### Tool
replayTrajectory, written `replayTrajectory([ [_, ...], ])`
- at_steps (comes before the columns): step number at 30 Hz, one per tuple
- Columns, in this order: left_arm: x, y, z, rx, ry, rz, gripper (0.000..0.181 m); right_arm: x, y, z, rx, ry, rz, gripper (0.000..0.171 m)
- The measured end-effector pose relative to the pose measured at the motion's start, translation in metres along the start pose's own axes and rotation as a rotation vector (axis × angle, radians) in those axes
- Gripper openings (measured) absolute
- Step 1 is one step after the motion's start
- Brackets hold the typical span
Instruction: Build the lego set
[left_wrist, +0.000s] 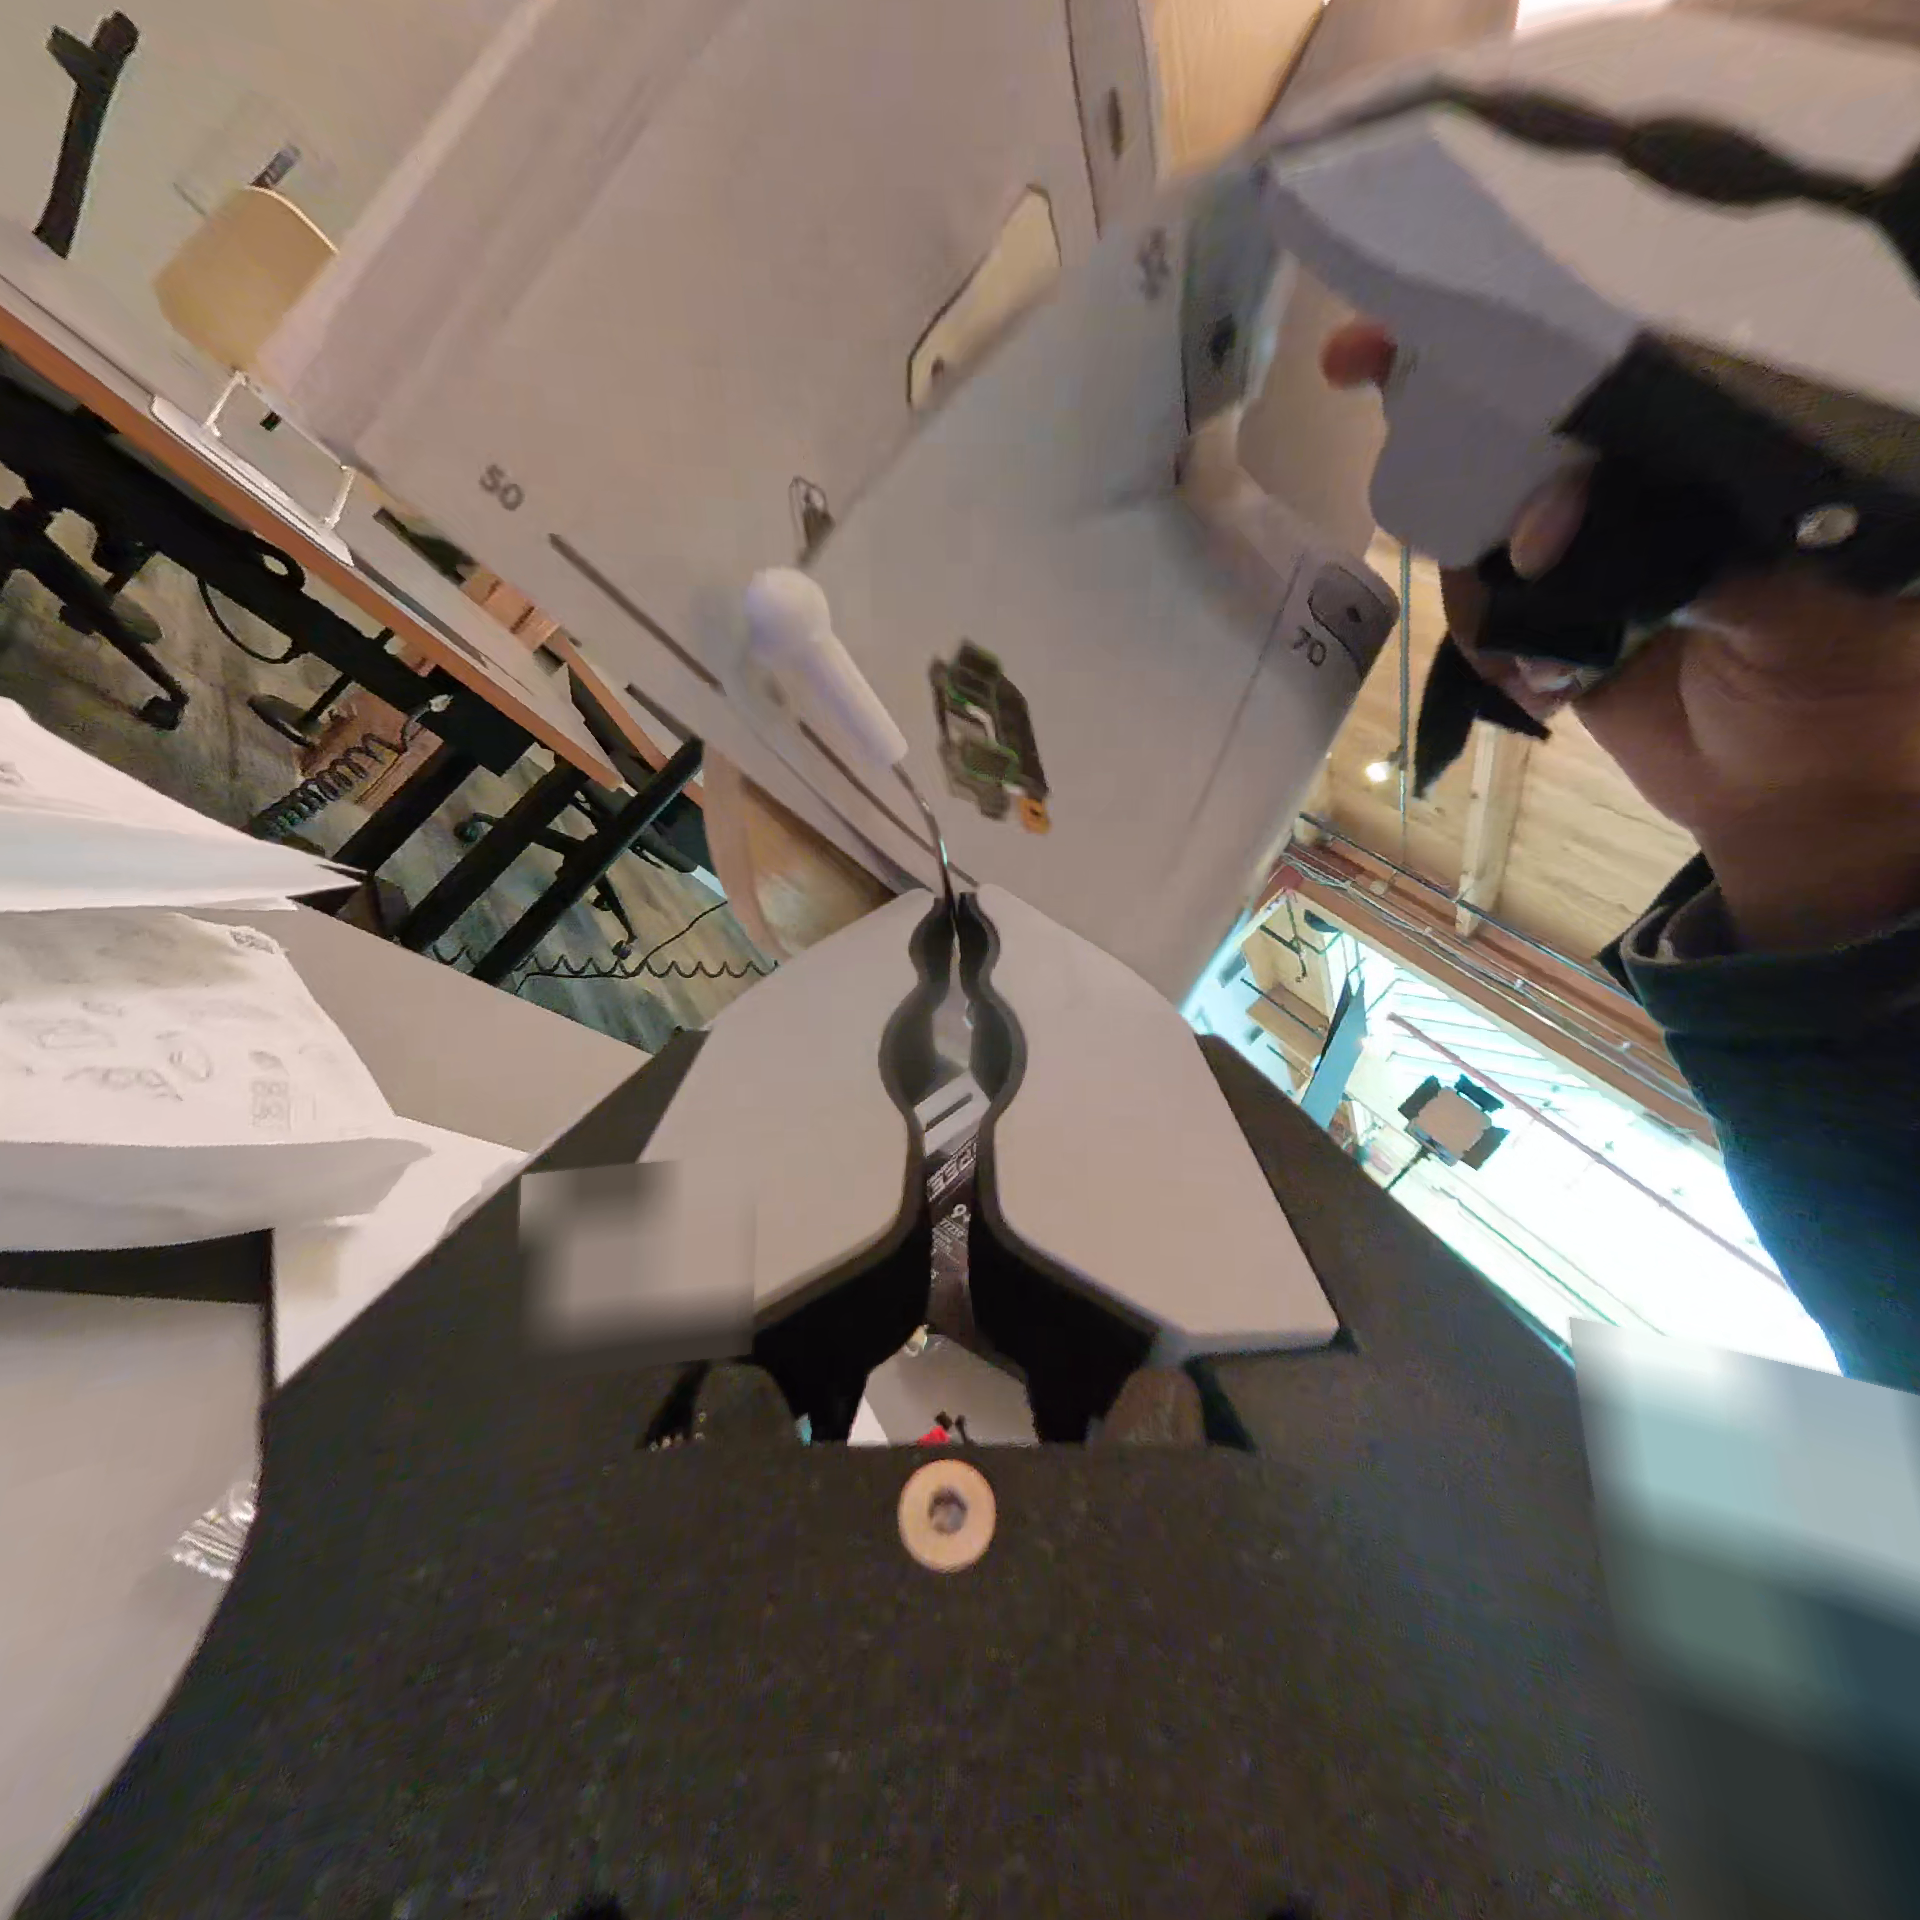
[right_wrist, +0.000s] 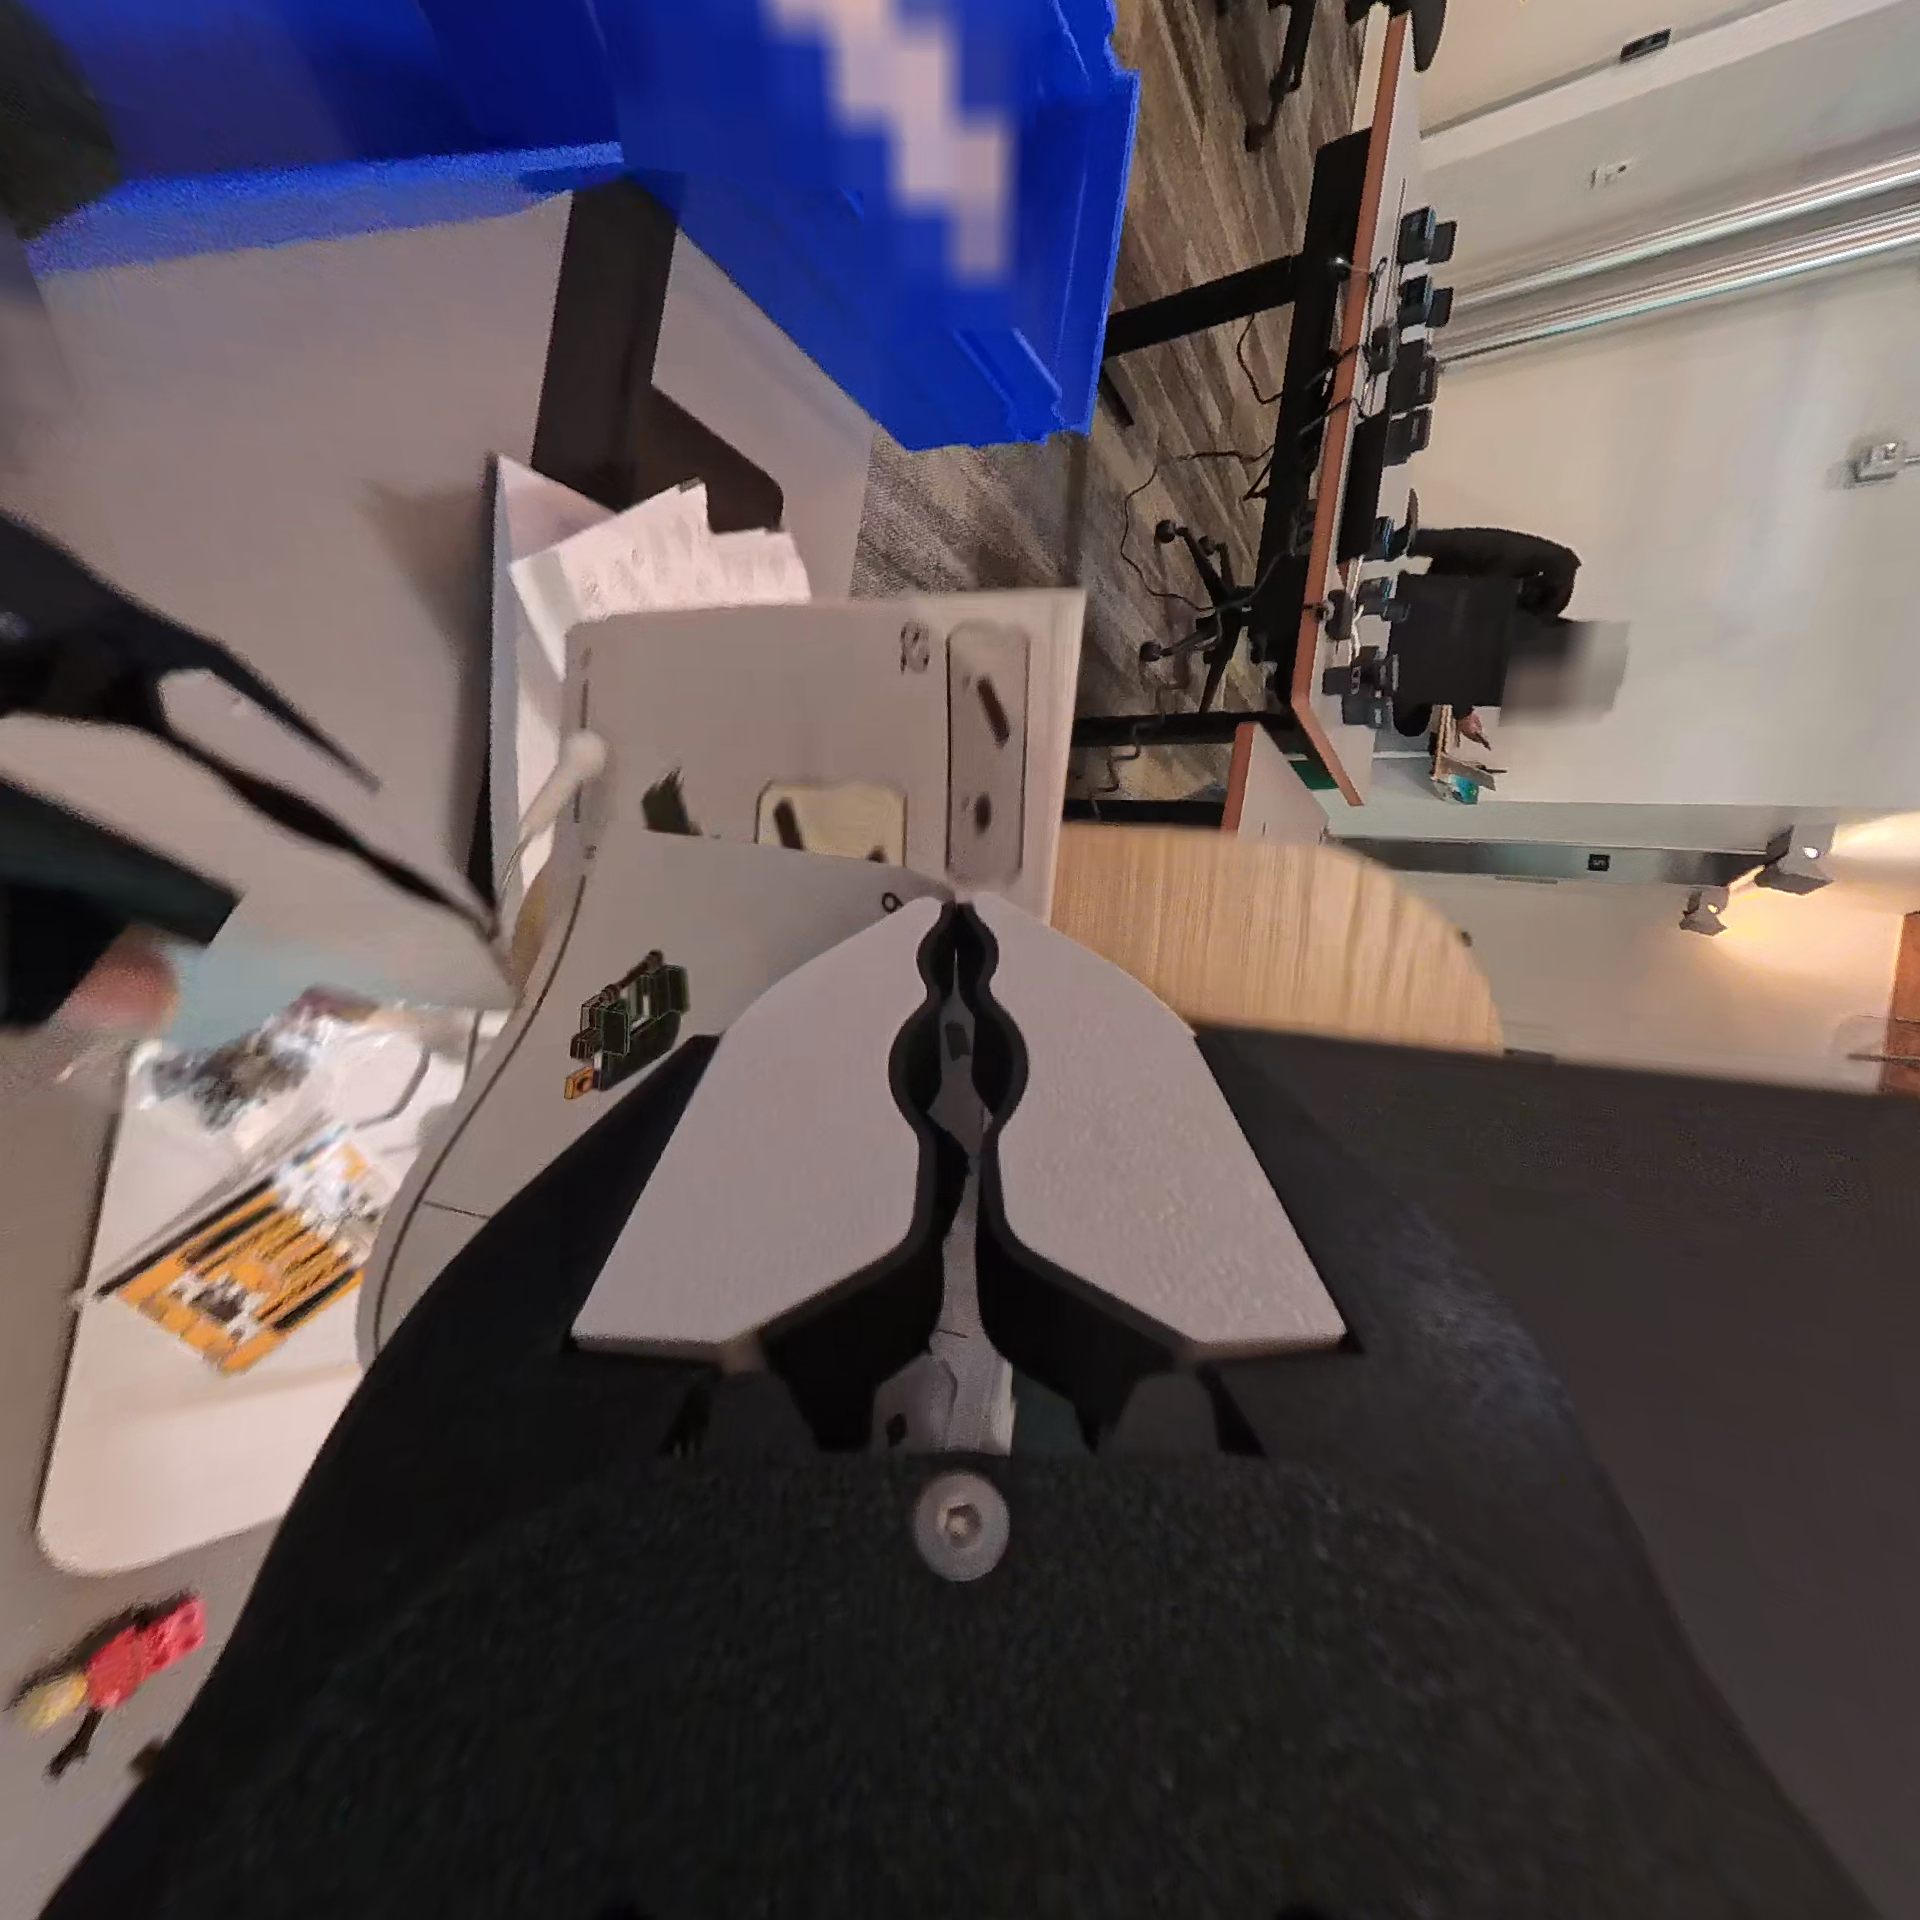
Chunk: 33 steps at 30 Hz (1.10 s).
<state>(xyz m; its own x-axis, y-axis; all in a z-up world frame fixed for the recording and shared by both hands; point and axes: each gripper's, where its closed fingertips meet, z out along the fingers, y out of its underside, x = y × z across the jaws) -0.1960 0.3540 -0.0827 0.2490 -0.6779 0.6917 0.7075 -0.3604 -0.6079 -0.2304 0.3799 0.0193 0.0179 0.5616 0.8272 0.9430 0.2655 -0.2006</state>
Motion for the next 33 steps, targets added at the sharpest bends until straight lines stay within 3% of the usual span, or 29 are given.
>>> replayTrajectory([
  [4, 0.002, -0.001, 0.002, -0.041, -0.002, 0.096, 0.001, -0.012, 0.036, -0.048, -0.002, -0.038, 0.017, 0.0],
  [10, 0.01, -0.003, 0.016, -0.182, -0.079, 0.506, 0.002, -0.036, 0.122, -0.102, -0.115, -0.121, 0.061, 0.001],
  [16, 0.018, 0.006, 0.034, -0.358, -0.114, 0.976, 0.002, -0.033, 0.198, -0.105, -0.24, -0.074, 0.123, 0.005],
  [22, 0.018, 0.016, 0.043, -0.503, -0.121, 1.42, 0.003, -0.018, 0.229, -0.101, -0.242, 0.034, 0.175, 0.005],
  [26, 0.017, 0.015, 0.042, -0.552, -0.116, 1.521, 0.004, -0.013, 0.231, -0.103, -0.222, 0.086, 0.179, 0.005],
  [33, 0.019, 0.012, 0.041, -0.562, -0.135, 1.472, 0.007, -0.01, 0.244, -0.117, -0.241, 0.181, 0.257, 0.013],
])
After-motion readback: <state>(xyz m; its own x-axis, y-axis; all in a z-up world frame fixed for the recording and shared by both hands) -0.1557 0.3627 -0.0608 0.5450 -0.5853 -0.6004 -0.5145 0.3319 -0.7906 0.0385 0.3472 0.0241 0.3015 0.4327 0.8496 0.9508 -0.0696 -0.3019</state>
